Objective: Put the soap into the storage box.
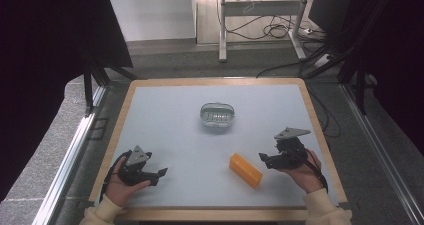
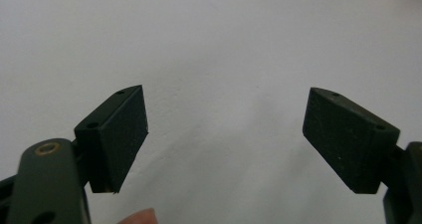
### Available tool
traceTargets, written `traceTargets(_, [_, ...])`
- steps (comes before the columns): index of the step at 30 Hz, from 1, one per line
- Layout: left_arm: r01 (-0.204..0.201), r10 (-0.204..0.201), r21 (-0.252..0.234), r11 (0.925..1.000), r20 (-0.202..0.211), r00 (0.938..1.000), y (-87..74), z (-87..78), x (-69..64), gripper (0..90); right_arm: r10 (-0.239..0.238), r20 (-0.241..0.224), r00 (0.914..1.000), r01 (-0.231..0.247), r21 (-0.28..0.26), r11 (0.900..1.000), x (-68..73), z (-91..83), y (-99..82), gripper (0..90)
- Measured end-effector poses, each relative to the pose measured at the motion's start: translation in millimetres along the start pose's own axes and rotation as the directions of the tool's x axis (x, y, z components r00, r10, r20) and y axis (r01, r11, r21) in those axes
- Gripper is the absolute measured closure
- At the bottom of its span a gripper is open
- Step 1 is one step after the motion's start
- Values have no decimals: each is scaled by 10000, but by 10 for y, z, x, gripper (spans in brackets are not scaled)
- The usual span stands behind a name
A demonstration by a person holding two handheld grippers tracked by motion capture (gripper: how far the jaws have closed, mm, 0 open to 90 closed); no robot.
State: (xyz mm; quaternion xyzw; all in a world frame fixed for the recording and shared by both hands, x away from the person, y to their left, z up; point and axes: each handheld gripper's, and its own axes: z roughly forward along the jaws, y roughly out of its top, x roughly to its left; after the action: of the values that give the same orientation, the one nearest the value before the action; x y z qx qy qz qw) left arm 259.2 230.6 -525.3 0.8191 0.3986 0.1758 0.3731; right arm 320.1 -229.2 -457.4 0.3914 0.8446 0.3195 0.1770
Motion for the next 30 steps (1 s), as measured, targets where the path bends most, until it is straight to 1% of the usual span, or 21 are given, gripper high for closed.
traceTargets(1, [34, -34, -42, 10000, -35, 10000, -1, -4, 5, 182, -38, 34, 10000, 38, 97, 9999, 3, -12, 19, 191])
traceTargets(3, [56, -56, -67, 10000, -37, 10000, 0, -11, 12, 182, -132, 315, 9994, 126, 206, 9997, 15, -31, 43, 205])
traceTargets(4, [48, -48, -53, 10000, -45, 10000, 1, -8, 14, 182, -200, 255, 9995, 193, 258, 9995, 12, -45, 51, 227])
traceTargets(6, [62, -62, -54, 10000, -38, 10000, 1, -4, 16, 182, -190, 181, 9997, 185, 253, 9995, 11, -48, 52, 234])
traceTargets(8, [63, -63, -24, 10000, -44, 10000, 1, -2, 18, 182, -235, -17, 9997, 236, 359, 9991, 21, -50, 60, 250])
traceTargets(10, [62, -62, -34, 10000, -53, 10000, 1, -3, 17, 182, -294, 3, 9996, 294, 383, 9988, 34, -50, 65, 259])
traceTargets(11, [54, -54, -43, 10000, -55, 10000, 2, -6, 16, 182, -453, 30, 9990, 451, 470, 9979, 51, -54, 76, 266])
traceTargets(12, [48, -48, -44, 10000, -55, 10000, 3, -8, 16, 182, -573, 158, 9982, 565, 502, 9971, 82, -62, 93, 267])
traceTargets(13, [60, -60, -52, 10000, -51, 10000, 3, -8, 19, 182, -640, 119, 9979, 633, 512, 9967, 97, -72, 106, 266])
traceTargets(14, [60, -61, -43, 10000, -54, 10000, 3, -8, 22, 182, -698, -76, 9975, 700, 449, 9965, 141, -92, 141, 265])
traceTargets(15, [52, -52, -20, 10000, -70, 10000, 3, -9, 27, 182, -782, -70, 9969, 785, 439, 9960, 162, -99, 158, 265])
traceTargets(17, [115, -116, -95, 9999, -83, 9999, 1, -14, 29, 182, -803, -94, 9967, 807, 441, 9958, 184, -105, 174, 265])
traceTargets(18, [178, -180, -154, 9997, -92, 9998, 0, -19, 30, 182, -835, -269, 9961, 847, 453, 9954, 216, -120, 205, 267])
traceTargets(19, [178, -180, -154, 9997, -92, 9998, 0, -19, 30, 182, -835, -269, 9961, 847, 453, 9954, 216, -120, 205, 267])
traceTargets(20, [138, -139, -122, 9998, -108, 9998, 0, -22, 36, 182, -802, -429, 9959, 819, 400, 9958, 233, -123, 218, 268])
traceTargets(21, [225, -227, -191, 9996, -103, 9997, -1, -18, 32, 182, -976, -503, 9940, 1000, 458, 9939, 278, -124, 246, 264])
traceTargets(22, [207, -209, -171, 9996, -111, 9997, -1, -18, 33, 182, -976, -503, 9940, 1000, 458, 9939, 278, -124, 246, 264])
traceTargets(24, [120, -121, -73, 9999, -108, 9999, -1, -19, 36, 182, -1141, -470, 9924, 1167, 557, 9916, 325, -124, 269, 263])
traceTargets(25, [124, -125, -73, 9999, -111, 9999, -2, -14, 32, 182, -1277, -566, 9902, 1315, 698, 9888, 376, -118, 295, 264])
traceTargets(26, [124, -125, -73, 9999, -111, 9999, -2, -14, 32, 182, -1335, -617, 9891, 1380, 748, 9876, 395, -112, 306, 264])
traceTargets(30, [140, -140, -53, 9999, -100, 9999, -5, -12, 35, 182, -1371, -799, 9873, 1440, 886, 9856, 438, -66, 337, 266])
